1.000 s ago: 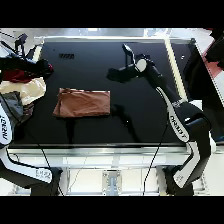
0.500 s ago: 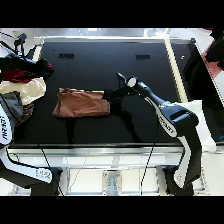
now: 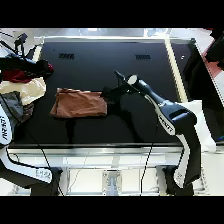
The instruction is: Fold the shirts.
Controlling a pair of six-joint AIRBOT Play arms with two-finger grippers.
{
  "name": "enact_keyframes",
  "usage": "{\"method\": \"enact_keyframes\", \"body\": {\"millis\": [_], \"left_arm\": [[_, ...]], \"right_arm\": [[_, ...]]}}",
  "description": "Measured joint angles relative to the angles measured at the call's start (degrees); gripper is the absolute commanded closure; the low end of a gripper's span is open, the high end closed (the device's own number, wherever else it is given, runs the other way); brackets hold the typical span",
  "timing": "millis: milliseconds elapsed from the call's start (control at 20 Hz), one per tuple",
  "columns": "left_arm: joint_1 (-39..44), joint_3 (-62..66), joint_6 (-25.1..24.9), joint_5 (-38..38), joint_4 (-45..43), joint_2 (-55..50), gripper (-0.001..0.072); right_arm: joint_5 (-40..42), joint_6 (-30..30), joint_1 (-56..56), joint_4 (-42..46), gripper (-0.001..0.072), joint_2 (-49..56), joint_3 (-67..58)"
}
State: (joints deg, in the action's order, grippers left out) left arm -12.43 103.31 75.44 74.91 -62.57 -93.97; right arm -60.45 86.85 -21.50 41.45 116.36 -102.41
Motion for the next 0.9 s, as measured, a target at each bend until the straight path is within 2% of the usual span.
{"method": "enact_keyframes", "body": {"millis": [200, 400, 450, 550, 900], "left_arm": [[0.00, 0.00, -0.02, 0.00, 0.00, 0.00, 0.0699], [0.00, 0.00, -0.02, -0.02, 0.02, 0.00, 0.0698], [0.00, 0.00, -0.02, -0.02, 0.02, 0.00, 0.0698], [0.00, 0.00, -0.07, 0.00, 0.02, 0.00, 0.0698], [0.00, 0.00, -1.14, -0.02, 0.02, 0.00, 0.0698]], "right_arm": [[-5.09, 2.58, 2.43, 7.85, 0.0231, -1.33, -3.26], [-5.55, 3.65, 1.25, 10.21, 0.0229, 0.44, -4.04], [-4.87, 3.78, 0.70, 9.97, 0.0227, 1.16, -4.13], [-3.78, 3.93, -0.15, 8.37, 0.0148, 2.93, -4.24], [-2.03, 4.13, -0.96, 1.66, 0.0149, 6.60, -4.35]]}}
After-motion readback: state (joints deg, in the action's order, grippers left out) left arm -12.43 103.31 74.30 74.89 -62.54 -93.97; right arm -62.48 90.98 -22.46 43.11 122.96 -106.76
